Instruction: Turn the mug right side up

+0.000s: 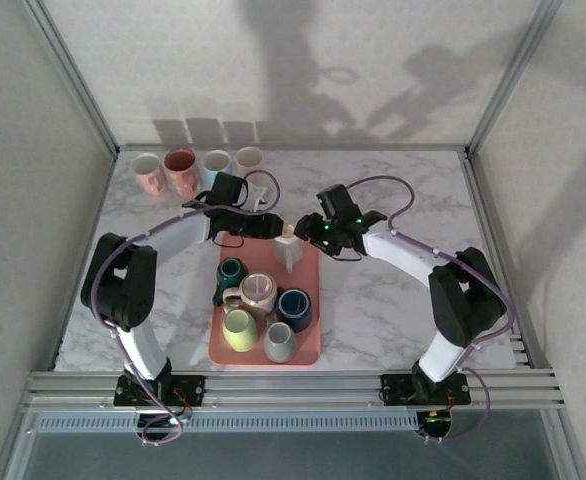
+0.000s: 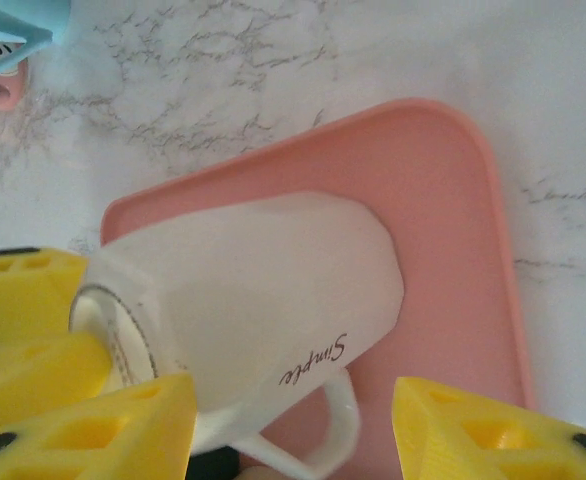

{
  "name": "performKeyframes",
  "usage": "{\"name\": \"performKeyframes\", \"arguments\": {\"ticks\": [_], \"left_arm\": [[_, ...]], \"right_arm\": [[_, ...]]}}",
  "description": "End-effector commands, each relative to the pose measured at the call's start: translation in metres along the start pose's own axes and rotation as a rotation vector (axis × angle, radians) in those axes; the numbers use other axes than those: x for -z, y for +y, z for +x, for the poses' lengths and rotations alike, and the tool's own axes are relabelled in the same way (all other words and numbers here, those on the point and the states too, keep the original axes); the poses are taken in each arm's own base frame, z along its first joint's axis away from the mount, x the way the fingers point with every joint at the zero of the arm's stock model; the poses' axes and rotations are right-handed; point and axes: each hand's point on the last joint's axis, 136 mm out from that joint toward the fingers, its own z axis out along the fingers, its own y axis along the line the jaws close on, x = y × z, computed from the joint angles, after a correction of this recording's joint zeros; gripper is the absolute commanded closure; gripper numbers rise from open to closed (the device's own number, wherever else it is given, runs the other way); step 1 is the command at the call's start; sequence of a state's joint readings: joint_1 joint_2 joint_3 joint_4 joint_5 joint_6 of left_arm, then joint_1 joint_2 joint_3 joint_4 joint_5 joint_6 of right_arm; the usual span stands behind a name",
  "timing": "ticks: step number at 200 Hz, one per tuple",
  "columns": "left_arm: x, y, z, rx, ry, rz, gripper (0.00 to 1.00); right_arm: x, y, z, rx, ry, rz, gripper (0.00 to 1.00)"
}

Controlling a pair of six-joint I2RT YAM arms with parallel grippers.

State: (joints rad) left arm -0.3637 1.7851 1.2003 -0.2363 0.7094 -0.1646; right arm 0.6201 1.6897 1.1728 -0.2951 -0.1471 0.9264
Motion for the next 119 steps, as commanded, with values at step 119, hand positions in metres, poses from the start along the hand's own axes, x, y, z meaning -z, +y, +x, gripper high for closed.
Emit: {"name": "performKeyframes", "arguments": {"ticks": [119], "left_arm": [[0.06,-0.002,-0.031,0.064,-0.135,0.02,0.48]], "right_arm": [[0.069,0.011,0.016,0.587,0.012,0.12,0.49]]}}
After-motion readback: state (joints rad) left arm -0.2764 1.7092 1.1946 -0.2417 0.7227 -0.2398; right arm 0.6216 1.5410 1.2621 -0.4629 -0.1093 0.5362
